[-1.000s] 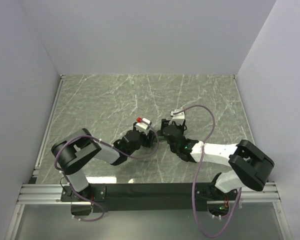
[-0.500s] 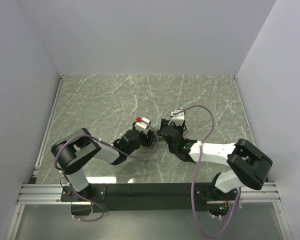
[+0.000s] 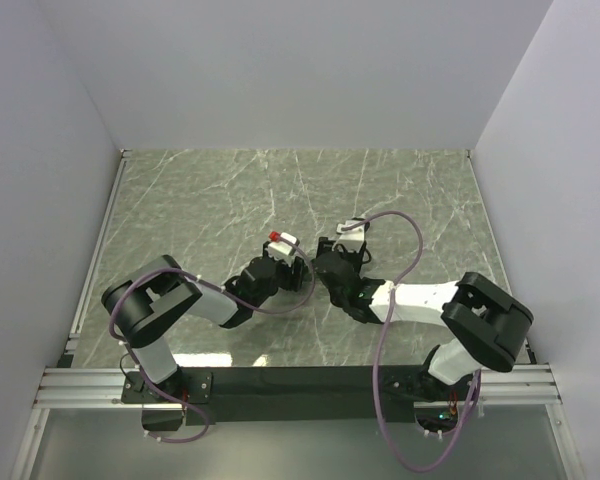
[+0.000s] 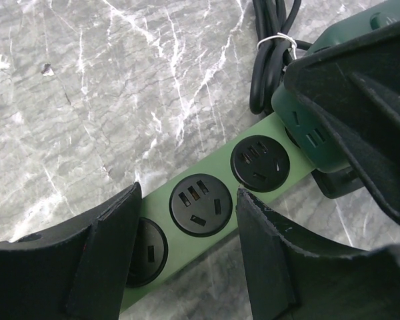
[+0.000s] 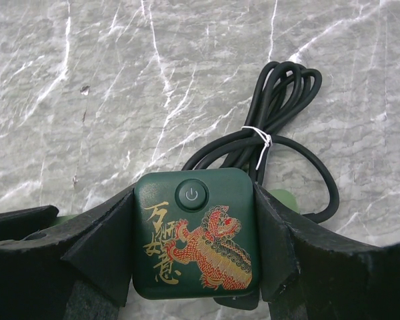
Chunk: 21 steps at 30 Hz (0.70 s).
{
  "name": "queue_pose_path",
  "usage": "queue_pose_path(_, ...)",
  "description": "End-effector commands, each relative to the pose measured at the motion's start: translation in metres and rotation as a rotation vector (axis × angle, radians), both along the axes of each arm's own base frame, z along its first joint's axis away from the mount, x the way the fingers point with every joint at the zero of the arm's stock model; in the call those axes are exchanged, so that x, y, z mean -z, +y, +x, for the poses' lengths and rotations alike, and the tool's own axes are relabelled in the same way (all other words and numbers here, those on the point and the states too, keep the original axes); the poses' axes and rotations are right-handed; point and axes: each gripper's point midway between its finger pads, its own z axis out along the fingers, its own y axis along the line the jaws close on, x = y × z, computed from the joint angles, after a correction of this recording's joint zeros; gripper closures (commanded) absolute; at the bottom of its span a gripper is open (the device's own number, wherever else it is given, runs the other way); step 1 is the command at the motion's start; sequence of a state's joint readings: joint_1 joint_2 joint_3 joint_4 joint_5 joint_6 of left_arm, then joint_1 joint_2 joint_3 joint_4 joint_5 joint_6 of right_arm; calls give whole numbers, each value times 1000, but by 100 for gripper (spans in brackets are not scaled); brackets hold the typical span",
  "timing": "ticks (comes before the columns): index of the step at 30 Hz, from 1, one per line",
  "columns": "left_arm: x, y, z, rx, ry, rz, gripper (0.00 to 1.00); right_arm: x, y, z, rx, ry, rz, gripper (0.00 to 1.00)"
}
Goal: Insert the plug
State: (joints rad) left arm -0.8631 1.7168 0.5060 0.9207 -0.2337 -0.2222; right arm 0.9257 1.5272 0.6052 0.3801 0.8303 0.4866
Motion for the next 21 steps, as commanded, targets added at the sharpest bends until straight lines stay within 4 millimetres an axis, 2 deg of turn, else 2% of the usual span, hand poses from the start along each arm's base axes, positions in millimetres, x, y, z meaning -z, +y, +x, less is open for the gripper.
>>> queue_pose_path(1,35,4,-20,57,106,71,36,119,-23,-80,-104,428,-158,100)
queue_pose_path(12,36,7,-18,48,115,60,36,135,-25,-107,-95,481,-186,100)
queue_pose_path(21,39,10,-17,41,130,56,36,147,-24,-116,-111,521,-209,100)
